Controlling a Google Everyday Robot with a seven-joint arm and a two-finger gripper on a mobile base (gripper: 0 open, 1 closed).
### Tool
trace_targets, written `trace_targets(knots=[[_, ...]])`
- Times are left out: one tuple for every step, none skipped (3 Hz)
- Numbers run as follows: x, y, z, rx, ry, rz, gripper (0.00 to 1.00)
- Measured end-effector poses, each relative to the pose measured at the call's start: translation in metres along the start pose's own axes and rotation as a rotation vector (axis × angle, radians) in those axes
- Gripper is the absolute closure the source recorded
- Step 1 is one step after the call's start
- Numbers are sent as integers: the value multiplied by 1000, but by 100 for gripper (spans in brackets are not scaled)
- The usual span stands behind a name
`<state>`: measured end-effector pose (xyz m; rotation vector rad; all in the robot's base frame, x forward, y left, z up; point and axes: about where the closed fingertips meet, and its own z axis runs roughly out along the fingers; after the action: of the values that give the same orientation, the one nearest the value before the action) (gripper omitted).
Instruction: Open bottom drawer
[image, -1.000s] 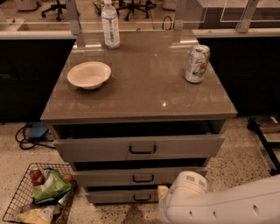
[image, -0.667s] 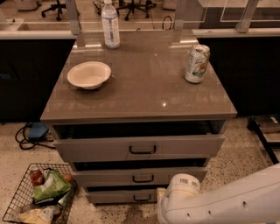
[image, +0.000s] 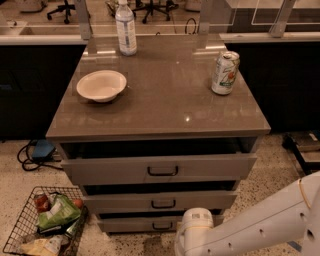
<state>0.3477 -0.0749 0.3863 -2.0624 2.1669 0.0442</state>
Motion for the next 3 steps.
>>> trace_targets(knots=[[-8, -4, 47, 1, -40, -12, 0], [-31, -11, 116, 5, -93, -57, 0], [-32, -9, 120, 1, -96, -58, 0]])
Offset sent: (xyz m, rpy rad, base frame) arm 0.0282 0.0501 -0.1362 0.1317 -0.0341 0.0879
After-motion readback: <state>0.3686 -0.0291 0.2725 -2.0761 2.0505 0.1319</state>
